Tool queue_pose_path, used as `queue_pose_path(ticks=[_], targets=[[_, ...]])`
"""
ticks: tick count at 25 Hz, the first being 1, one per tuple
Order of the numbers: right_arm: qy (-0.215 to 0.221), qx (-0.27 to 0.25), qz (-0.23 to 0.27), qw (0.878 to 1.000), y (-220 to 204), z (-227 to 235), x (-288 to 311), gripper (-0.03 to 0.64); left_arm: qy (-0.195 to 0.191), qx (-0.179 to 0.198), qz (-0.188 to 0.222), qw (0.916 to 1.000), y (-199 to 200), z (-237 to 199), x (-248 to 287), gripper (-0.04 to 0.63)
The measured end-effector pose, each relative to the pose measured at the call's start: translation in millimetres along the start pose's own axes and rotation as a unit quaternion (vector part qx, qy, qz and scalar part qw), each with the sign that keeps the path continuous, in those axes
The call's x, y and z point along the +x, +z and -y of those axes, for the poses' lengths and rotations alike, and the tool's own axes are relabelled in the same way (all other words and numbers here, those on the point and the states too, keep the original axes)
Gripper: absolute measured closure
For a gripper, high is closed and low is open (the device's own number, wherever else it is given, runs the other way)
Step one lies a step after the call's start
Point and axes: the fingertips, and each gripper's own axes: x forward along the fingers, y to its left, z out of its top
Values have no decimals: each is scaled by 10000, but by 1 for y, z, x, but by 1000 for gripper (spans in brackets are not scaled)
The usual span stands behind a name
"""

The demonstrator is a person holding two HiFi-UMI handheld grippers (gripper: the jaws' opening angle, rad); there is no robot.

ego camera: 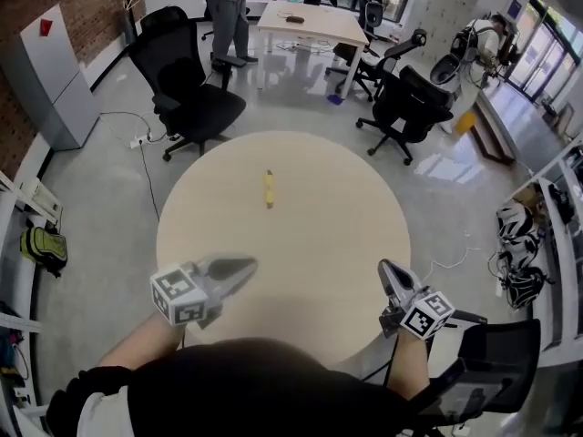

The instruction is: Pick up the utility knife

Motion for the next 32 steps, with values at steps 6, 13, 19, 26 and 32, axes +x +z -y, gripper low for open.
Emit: queue_pose_path(ticks=[6,13,19,26,32], targets=[[-36,-218,-244,9995,11,-10,75,601,184,-44,17,9998,11,-70,-20,595],[-19,-490,-769,9958,3,2,183,593,355,-76,41,9993,14,-149,-24,595],[36,-690,-1503,9862,-20,25,286,510,481,-159,18,9987,4,-208,-21,595],[-212,-862,-2106,9735,-66,71,385,475,509,-321,-63,9982,-24,-264,-6,595],[-286,-852,-2611,9611,-128,103,453,449,574,-367,-30,9977,-43,-307,9,595]])
